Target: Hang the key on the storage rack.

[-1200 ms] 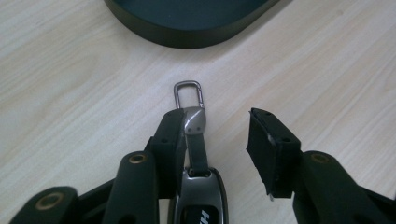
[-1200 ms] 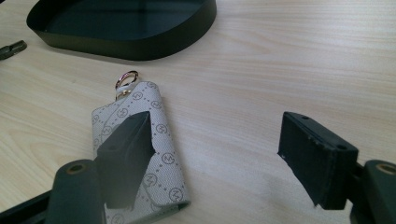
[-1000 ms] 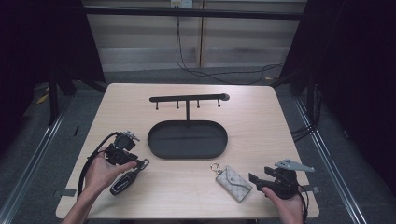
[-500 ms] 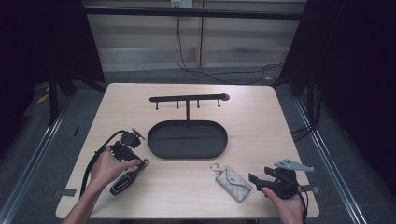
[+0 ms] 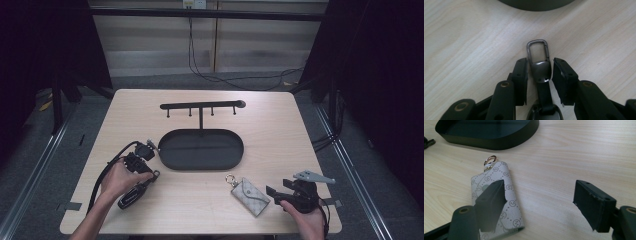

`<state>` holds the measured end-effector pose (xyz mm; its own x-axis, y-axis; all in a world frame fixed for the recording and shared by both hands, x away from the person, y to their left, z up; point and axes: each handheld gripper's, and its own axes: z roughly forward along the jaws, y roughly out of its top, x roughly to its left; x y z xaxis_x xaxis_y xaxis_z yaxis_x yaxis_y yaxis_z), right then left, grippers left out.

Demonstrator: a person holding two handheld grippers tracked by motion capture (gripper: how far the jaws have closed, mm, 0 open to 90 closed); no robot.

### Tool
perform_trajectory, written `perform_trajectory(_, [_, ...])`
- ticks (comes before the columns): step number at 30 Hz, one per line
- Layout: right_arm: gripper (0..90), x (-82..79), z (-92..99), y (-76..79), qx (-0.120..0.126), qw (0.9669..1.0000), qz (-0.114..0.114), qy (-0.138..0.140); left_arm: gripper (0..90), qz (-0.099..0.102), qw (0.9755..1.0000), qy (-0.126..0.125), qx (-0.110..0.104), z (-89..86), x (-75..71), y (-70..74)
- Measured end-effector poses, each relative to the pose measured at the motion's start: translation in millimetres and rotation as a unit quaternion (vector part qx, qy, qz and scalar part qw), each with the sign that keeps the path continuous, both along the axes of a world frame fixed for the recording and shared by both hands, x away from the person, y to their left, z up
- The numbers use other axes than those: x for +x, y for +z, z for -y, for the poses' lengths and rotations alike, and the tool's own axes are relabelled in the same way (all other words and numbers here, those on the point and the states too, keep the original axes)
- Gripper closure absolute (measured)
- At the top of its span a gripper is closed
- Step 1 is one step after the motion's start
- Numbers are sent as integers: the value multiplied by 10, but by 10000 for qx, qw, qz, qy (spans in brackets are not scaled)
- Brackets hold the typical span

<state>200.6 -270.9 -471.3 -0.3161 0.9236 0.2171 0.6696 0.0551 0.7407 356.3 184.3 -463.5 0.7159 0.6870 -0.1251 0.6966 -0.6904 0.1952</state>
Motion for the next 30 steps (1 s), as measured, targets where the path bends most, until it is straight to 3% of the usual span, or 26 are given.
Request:
perform_trajectory(6, [253, 0, 0, 0, 13, 10000, -9, 14, 670, 93, 9998, -38, 193, 54, -15, -20])
perform_trajectory(8, [253, 1, 4, -2, 59, 10000, -37, 6, 671, 144, 9993, -8, 357, 81, -20, -13])
perform_trajectory(11, [253, 3, 8, -2, 63, 10000, -38, 13, 670, 33, 9990, -40, 446, 114, 2, -14])
perform_trajectory(14, [254, -3, 2, 1, 51, 10000, -34, 10, 669, 69, 9982, -46, 596, 153, -3, -12])
perform_trajectory(21, [255, -3, 0, -1, 17, 10000, -23, 48, 688, -54, 9980, 89, 623, 167, 29, -18])
perform_trajectory(24, [255, -1, -4, -3, 22, 10000, -33, 52, 701, -110, 9970, 33, 762, 203, 54, -13])
perform_trajectory(30, [256, 1, -1, -7, 15, 10000, -46, 52, 705, -182, 9966, 31, 803, 215, 72, -15])
